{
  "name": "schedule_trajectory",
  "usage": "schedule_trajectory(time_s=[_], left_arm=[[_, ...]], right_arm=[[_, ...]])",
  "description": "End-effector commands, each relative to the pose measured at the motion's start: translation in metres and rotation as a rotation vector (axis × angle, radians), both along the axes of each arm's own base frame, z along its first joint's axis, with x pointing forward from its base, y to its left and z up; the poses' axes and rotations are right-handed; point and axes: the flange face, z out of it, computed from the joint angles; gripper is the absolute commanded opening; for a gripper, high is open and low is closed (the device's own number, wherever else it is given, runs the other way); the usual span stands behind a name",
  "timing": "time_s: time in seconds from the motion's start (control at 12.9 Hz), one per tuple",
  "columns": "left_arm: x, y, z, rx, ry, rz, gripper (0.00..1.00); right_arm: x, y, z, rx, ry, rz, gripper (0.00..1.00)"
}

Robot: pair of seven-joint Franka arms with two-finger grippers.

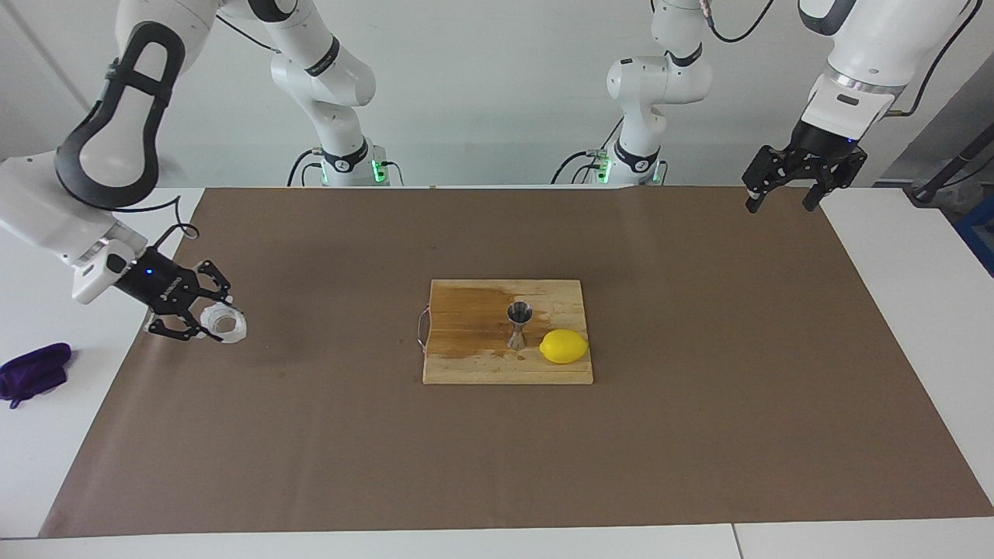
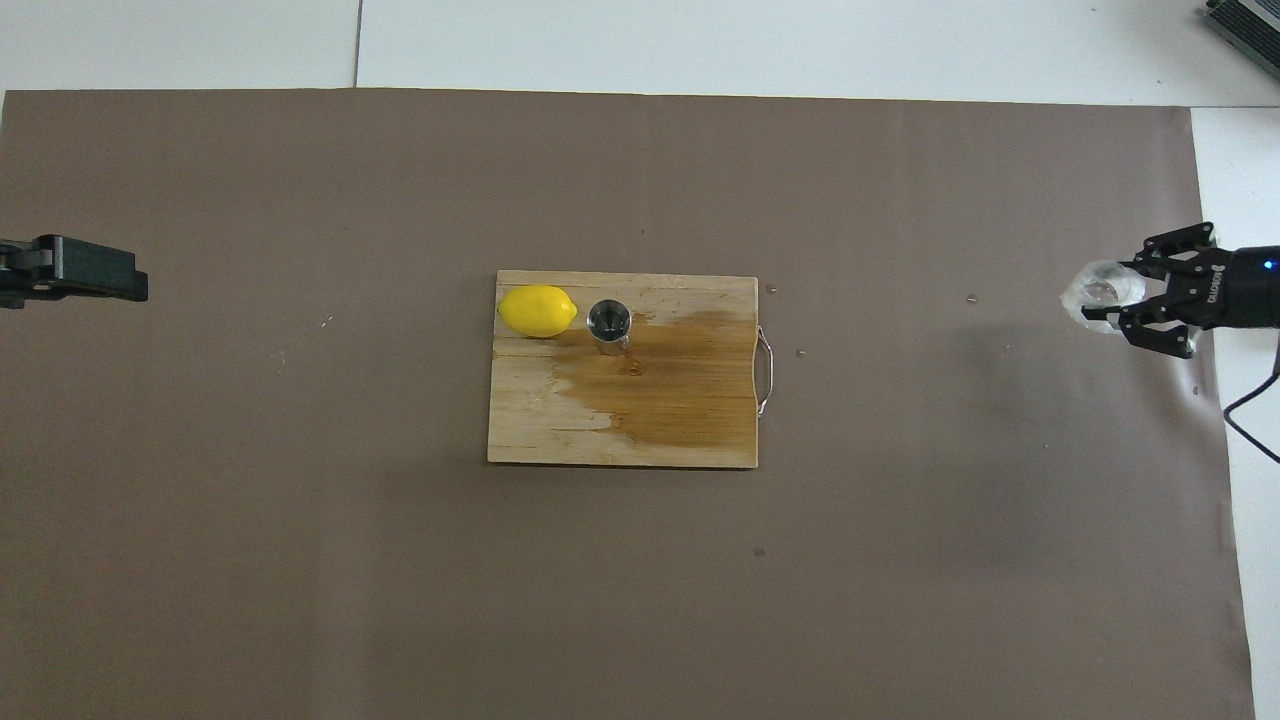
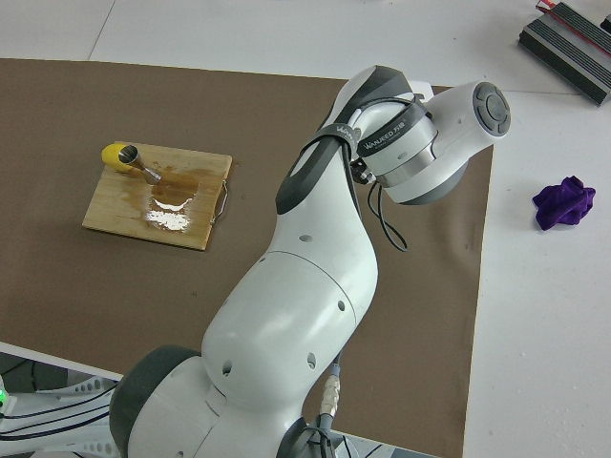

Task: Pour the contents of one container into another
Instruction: 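Lower the glass cup onto the table with the right gripper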

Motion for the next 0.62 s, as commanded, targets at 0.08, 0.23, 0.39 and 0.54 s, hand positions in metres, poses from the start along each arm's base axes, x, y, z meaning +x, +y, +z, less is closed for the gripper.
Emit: schedule_trajectory(time_s=[0.08, 0.23, 0.39, 0.54], left_arm=[[-0.008, 0.003, 0.002, 0.018, 0.006, -0.009, 1.00], [-0.008, 0.004, 0.002, 0.018, 0.006, -0.008, 1.00], [-0.008, 0.004, 0.002, 0.018, 0.006, -0.008, 1.00], [-0.008, 0.004, 0.002, 0.018, 0.006, -0.008, 1.00]], right_arm=[[-0.032, -0.037, -0.060, 0.107, -0.030, 0.116, 0.00], [-0.036, -0.043, -0.095, 0.158, -0.070, 0.179, 0.00], [-0.028, -0.044, -0.104, 0.154, -0.098, 0.216, 0.00], [-0.022, -0.038, -0.109, 0.161, -0.112, 0.234, 0.00]])
